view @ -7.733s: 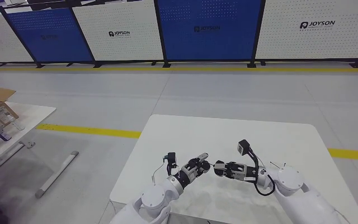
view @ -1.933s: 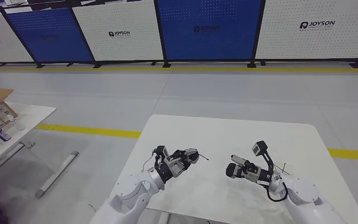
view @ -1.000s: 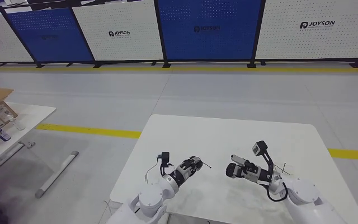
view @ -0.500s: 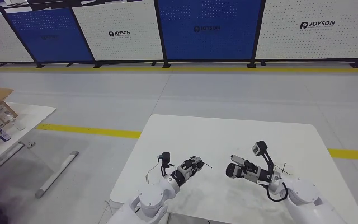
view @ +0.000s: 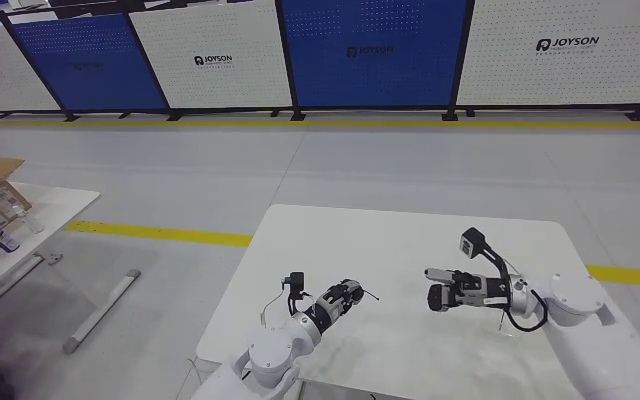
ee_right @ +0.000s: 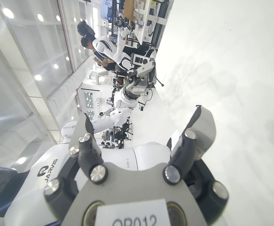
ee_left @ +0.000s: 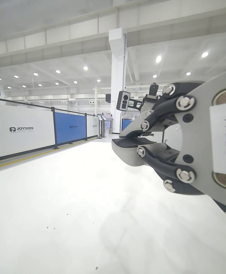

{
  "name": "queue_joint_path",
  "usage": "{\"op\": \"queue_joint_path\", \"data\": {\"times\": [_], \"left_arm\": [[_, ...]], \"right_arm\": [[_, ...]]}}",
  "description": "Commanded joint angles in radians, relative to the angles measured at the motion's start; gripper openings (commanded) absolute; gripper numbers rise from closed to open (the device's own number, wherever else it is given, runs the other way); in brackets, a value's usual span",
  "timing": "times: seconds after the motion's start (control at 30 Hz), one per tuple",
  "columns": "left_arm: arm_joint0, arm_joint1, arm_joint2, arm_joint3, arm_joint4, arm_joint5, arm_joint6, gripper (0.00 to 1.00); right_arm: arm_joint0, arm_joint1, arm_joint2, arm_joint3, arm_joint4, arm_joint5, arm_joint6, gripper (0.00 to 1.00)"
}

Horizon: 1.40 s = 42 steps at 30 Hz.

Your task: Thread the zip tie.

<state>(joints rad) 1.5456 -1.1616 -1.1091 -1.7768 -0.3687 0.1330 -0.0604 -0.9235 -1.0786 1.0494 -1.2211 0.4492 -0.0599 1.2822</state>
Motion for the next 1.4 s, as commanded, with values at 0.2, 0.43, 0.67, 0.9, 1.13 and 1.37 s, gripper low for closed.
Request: {"op": "queue_joint_path", "data": {"times": [0.2, 0.43, 0.67, 0.9, 1.13, 1.37], "left_arm": [[0.0, 0.0, 0.0, 0.0, 0.0, 0.0, 0.0, 0.0], [0.0, 0.0, 0.0, 0.0, 0.0, 0.0, 0.0, 0.0], [0.0, 0.0, 0.0, 0.0, 0.0, 0.0, 0.0, 0.0], [0.0, 0.0, 0.0, 0.0, 0.0, 0.0, 0.0, 0.0], [0.0, 0.0, 0.0, 0.0, 0.0, 0.0, 0.0, 0.0], [0.0, 0.0, 0.0, 0.0, 0.0, 0.0, 0.0, 0.0]], "right_arm": [[-0.001, 0.0, 0.0, -0.002, 0.0, -0.001, -0.002, 1.0], [0.025, 0.021, 0.029, -0.017, -0.084, 0.016, 0.095, 1.0], [0.107, 0.057, -0.047, 0.017, -0.231, 0.044, 0.108, 1.0], [0.143, 0.063, -0.077, 0.047, -0.312, 0.038, 0.085, 1.0], [0.141, 0.063, -0.078, 0.045, -0.32, 0.037, 0.074, 1.0], [0.111, 0.098, 0.014, -0.013, -0.387, 0.123, 0.026, 1.0]]}}
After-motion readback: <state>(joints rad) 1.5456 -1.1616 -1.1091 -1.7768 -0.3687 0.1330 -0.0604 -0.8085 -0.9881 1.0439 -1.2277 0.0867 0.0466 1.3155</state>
